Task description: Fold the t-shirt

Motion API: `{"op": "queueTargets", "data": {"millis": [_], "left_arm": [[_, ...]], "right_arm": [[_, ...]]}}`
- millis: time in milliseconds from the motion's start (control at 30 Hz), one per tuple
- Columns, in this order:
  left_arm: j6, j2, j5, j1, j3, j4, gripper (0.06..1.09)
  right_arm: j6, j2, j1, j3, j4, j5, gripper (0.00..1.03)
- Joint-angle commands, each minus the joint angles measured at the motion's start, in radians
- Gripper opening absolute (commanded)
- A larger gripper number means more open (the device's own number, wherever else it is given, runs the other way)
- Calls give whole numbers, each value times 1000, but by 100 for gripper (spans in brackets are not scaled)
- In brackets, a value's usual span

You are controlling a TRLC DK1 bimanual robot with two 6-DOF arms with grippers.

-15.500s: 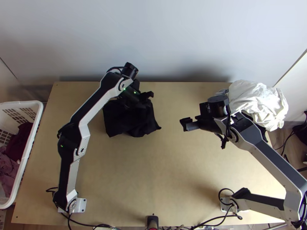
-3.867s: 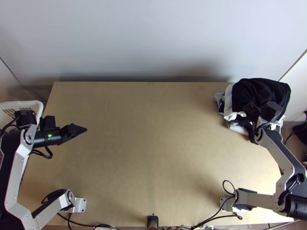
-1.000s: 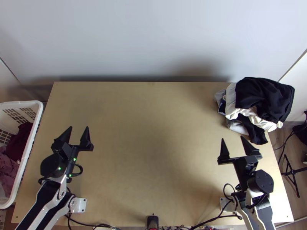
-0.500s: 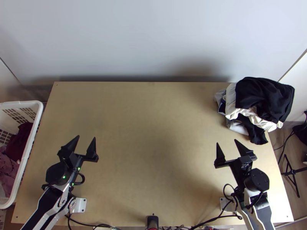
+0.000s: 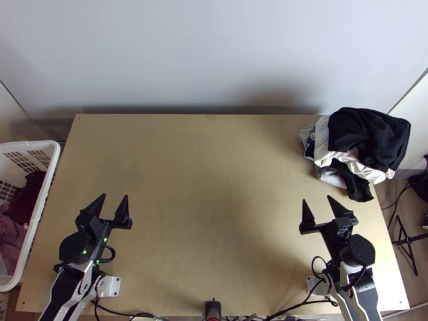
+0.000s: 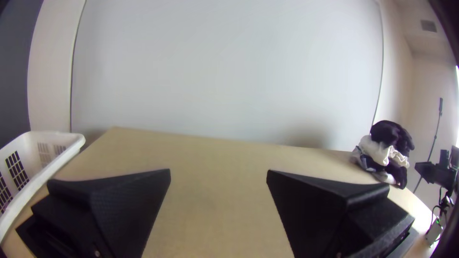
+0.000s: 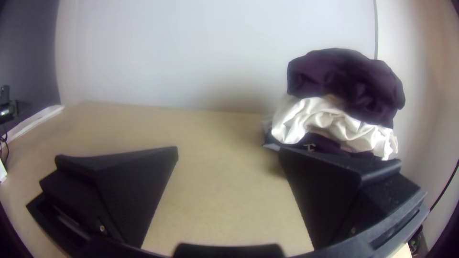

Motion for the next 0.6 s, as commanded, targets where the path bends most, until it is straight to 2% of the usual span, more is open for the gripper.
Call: {"op": "queueTargets", "data": {"millis": [0,300,567], "left_arm": [[1,-116,1,51,-1,-62,104],[-2,-127,1,71,-1,-209,104],[-4,-126,1,83,-2,-211,104]], "right_arm": [[10,0,2,0,-1,-1,98],[10,0,5,-2,-2,-1,98],[10,0,4,-2,-4,-1,98]]}}
